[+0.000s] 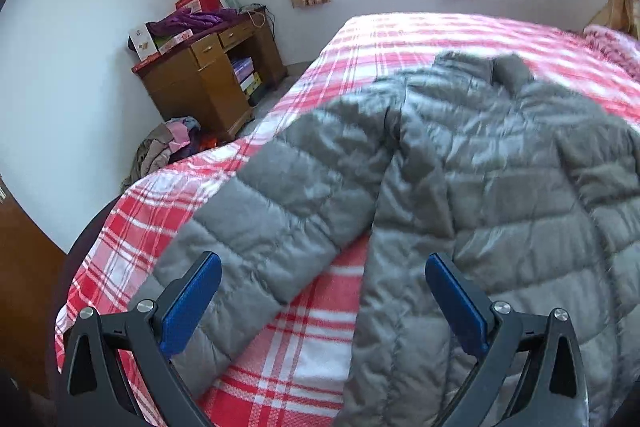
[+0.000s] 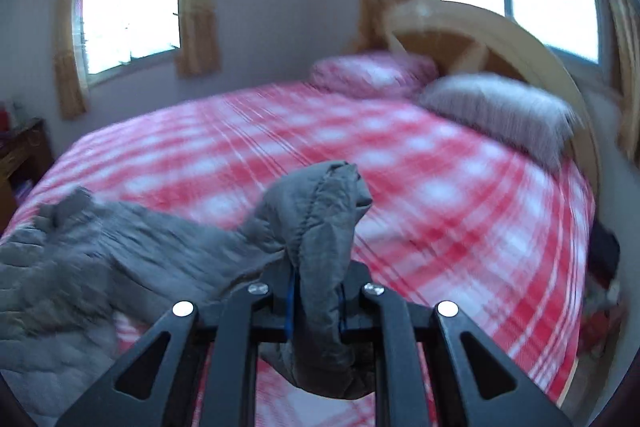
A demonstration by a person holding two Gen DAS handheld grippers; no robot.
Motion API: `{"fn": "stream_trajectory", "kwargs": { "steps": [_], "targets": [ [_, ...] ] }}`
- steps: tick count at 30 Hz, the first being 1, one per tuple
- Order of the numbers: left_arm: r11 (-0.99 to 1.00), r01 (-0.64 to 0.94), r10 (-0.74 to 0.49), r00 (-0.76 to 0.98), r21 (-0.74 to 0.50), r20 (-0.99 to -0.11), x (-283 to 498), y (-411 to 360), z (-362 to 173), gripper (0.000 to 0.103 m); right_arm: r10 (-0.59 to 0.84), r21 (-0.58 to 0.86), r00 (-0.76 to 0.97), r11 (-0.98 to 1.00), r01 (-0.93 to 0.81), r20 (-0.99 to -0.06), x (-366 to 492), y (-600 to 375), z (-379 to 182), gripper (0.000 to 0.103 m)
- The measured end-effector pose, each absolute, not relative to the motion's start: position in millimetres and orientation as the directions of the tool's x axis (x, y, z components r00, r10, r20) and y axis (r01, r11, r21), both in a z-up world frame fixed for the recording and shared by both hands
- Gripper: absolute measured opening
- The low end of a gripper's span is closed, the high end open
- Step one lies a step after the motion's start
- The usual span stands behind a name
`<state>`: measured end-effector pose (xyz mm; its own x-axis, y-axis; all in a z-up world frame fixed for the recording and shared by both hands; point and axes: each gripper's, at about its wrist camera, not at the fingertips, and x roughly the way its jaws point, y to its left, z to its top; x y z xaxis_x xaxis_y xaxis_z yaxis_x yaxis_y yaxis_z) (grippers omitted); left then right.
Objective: Fold large clothes
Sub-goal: 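Grasp the jacket sleeve cuff with the right tool and lift it, then lay the held sleeve across the jacket body and open the right tool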
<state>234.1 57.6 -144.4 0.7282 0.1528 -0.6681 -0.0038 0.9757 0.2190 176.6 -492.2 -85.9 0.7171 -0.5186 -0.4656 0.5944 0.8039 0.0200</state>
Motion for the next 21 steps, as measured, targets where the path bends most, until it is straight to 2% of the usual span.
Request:
{"fn": "stream_trajectory", "kwargs": {
  "steps": [6,11,21],
  "targets": [
    [0.979,-0.004,0.140,0.737,0.203,-0.661,242,51,-137,0.102,-0.444,-0.102,0.830,0.894,0.437,-0.337,218,-396,-21,0.017],
    [0.978,-0.017,0.152,0.740,0.207,-0.655,251,54,-136,0.102,-0.333,-0.229,0.897,0.934,0.273,-0.289,247,-292,-12,0.017],
    [0.969,-0.081,0.217,0.731,0.234,-0.647,276,74,-139,0.102,-0.193,-0.292,0.893,0.954,0.074,-0.405,307,-185,-96,0.017]
  ]
}}
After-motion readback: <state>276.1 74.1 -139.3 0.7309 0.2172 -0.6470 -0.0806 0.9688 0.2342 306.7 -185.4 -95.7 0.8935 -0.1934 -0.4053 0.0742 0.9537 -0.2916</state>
